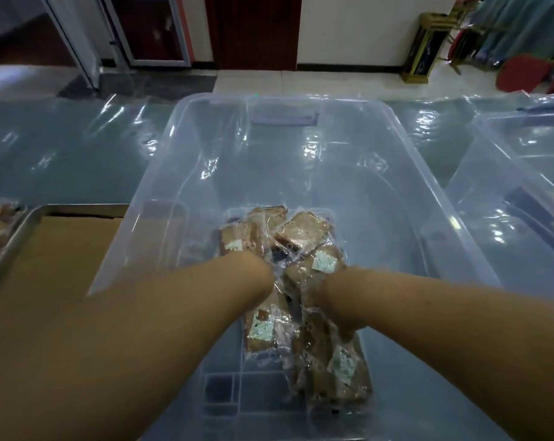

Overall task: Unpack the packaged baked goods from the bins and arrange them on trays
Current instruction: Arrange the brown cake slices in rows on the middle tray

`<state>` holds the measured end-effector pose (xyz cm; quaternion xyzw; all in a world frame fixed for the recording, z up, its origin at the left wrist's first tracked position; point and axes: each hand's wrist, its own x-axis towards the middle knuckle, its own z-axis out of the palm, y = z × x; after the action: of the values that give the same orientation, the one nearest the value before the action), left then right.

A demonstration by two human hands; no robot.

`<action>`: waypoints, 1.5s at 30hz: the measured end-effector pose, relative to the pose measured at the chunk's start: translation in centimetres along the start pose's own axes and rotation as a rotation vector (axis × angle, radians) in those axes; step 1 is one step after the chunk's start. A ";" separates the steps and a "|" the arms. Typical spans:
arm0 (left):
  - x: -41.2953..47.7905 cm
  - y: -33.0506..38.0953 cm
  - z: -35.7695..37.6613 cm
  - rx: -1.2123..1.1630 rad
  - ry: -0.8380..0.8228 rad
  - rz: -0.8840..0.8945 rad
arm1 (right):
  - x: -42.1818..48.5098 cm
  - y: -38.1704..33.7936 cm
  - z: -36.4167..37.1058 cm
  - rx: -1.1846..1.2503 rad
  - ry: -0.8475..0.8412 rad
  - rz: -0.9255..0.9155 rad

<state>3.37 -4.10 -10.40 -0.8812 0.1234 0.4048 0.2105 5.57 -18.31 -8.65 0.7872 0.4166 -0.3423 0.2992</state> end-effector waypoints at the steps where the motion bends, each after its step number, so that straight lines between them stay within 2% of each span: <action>1: 0.4 0.3 0.4 -0.003 -0.013 0.004 | 0.1 0.0 0.1 0.022 -0.003 -0.002; 6: 1.3 1.2 1.5 -0.140 -0.036 -0.016 | 0.5 -1.3 0.1 -0.019 -0.049 -0.082; 13: 0.7 0.5 0.1 -0.103 -0.079 -0.013 | 0.1 -0.4 -0.2 0.141 0.070 -0.038; 17: 0.2 -0.2 -0.7 -0.093 0.006 -0.003 | -0.1 0.0 -0.5 0.190 0.046 -0.015; 20: -0.3 -1.8 -1.5 -0.116 0.074 -0.045 | -0.9 0.7 -1.5 0.243 0.105 -0.007; 26: -0.1 -4.8 -3.0 -0.027 0.109 -0.117 | -1.0 3.6 -4.9 0.110 0.232 0.175; 29: 0.5 -6.4 -3.7 -0.105 0.176 -0.173 | 0.0 4.2 -5.4 0.079 0.311 0.212; 35: 3.0 -7.3 -3.3 -0.195 0.367 -0.206 | 2.5 4.2 -3.8 0.094 0.322 0.177; 40: 4.6 -7.7 -3.4 -0.160 0.260 -0.148 | 3.9 4.7 -2.9 0.158 0.288 0.154; 45: 5.7 -7.6 -2.9 -0.286 0.215 -0.098 | 4.2 4.5 -2.7 0.212 0.274 0.141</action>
<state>11.92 1.00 -10.99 -0.9453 0.0435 0.3111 0.0880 12.01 -16.46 -9.54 0.8808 0.3591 -0.2520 0.1784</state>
